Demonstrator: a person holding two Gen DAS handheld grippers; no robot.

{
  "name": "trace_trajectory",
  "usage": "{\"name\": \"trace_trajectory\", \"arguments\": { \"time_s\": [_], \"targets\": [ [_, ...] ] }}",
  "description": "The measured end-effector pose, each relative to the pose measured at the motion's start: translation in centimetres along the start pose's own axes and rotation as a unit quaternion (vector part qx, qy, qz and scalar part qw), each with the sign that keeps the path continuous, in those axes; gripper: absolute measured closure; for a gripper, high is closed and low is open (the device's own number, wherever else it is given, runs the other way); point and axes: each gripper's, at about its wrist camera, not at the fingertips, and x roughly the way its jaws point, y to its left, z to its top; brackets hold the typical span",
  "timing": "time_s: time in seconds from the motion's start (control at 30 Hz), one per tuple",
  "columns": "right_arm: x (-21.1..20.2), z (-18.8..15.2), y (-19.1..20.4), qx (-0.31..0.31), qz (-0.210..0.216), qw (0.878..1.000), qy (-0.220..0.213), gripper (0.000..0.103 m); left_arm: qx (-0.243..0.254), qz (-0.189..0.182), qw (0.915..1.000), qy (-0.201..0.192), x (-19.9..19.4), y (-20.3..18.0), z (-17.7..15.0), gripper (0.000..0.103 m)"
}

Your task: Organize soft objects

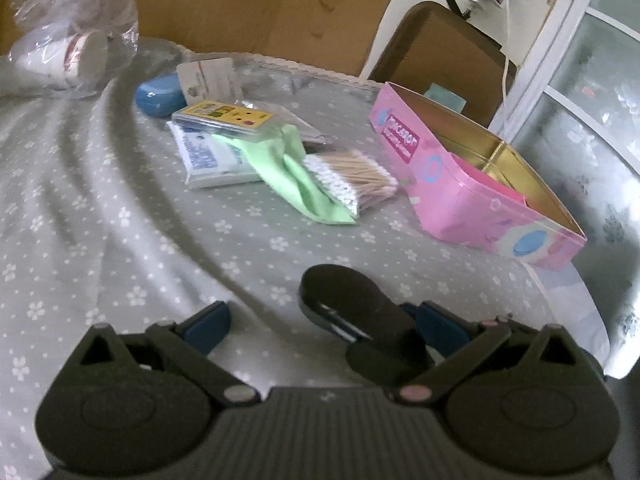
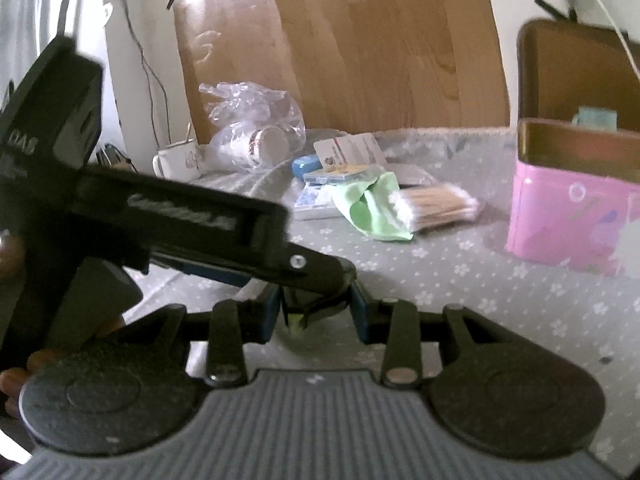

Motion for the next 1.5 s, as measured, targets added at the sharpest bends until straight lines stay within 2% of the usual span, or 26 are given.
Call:
{"name": "trace_trajectory", "arguments": {
  "time_s": [0.1,0.17,0.23,0.27,0.43,0.53,0.7,0.8,0.97,1.03,1.13,1.17,1.23,1.37,1.43,1.5],
  "targets": [
    [-0.4,-0.3,0.1,-0.021,-0.011,1.0,-0.012,0.062,0.003,-0.006,1.0,-0.001,0.0,-0.6,0.2,0.005],
    [-0.5,-0.3,-0.1,-0.025,-0.021,0.999,-0.017,0.062,0.008,-0.019,0.9998,-0.003,0.0,-1.2,0.4,0.015],
    [-0.6,-0.2,-0.9,-0.01,-0.024,0.999,-0.021,0.062,0.007,-0.042,0.9991,-0.001,0.2,-1.8,0.7,0.034],
    [-0.7,-0.2,-1.2,-0.003,-0.026,0.999,-0.024,0.062,0.006,-0.053,0.9986,0.0,0.2,-2.0,0.8,0.038],
    [-2.2,0.2,-2.1,-0.003,-0.059,0.996,-0.072,0.062,0.025,-0.086,0.9956,-0.028,0.0,-4.4,1.9,0.043],
    [-3.0,1.2,-3.1,-0.012,-0.09,0.99,-0.106,0.062,0.047,-0.104,0.9927,-0.04,0.4,-6.7,3.7,0.045],
    [-3.8,3.5,-6.7,-0.011,-0.143,0.979,-0.144,0.062,0.094,-0.13,0.9858,-0.049,2.9,-11.0,7.7,0.045],
    [-3.0,4.8,-9.3,-0.01,-0.177,0.973,-0.146,0.062,0.115,-0.129,0.9838,-0.047,5.5,-13.5,9.6,0.046],
    [-1.0,6.1,-14.6,0.02,-0.198,0.972,-0.123,0.062,0.12,-0.112,0.9858,-0.036,10.0,-15.7,11.6,0.046],
    [0.5,6.3,-15.7,0.018,-0.207,0.972,-0.11,0.061,0.113,-0.093,0.9886,-0.034,11.6,-15.7,12.1,0.037],
    [2.1,6.1,-16.6,0.015,-0.22,0.971,-0.096,0.06,0.109,-0.058,0.9919,-0.029,13.0,-15.5,12.5,0.032],
    [2.3,5.9,-16.6,0.018,-0.223,0.97,-0.092,0.059,0.107,-0.052,0.9925,-0.028,13.1,-15.3,12.4,0.032],
    [1.9,5.6,-16.3,0.025,-0.22,0.97,-0.099,0.055,0.103,-0.062,0.9921,-0.035,12.1,-14.7,12.0,0.029],
    [0.3,5.0,-15.3,0.026,-0.222,0.967,-0.125,0.054,0.102,-0.075,0.9877,-0.092,7.5,-12.9,10.4,0.024],
    [-0.5,4.5,-14.2,0.025,-0.22,0.965,-0.141,0.054,0.085,-0.077,0.9868,-0.115,5.0,-10.5,9.3,0.023],
    [-1.0,4.5,-13.0,0.017,-0.213,0.964,-0.158,0.054,0.057,-0.057,0.9886,-0.127,3.0,-6.8,8.2,0.022]
  ]
}}
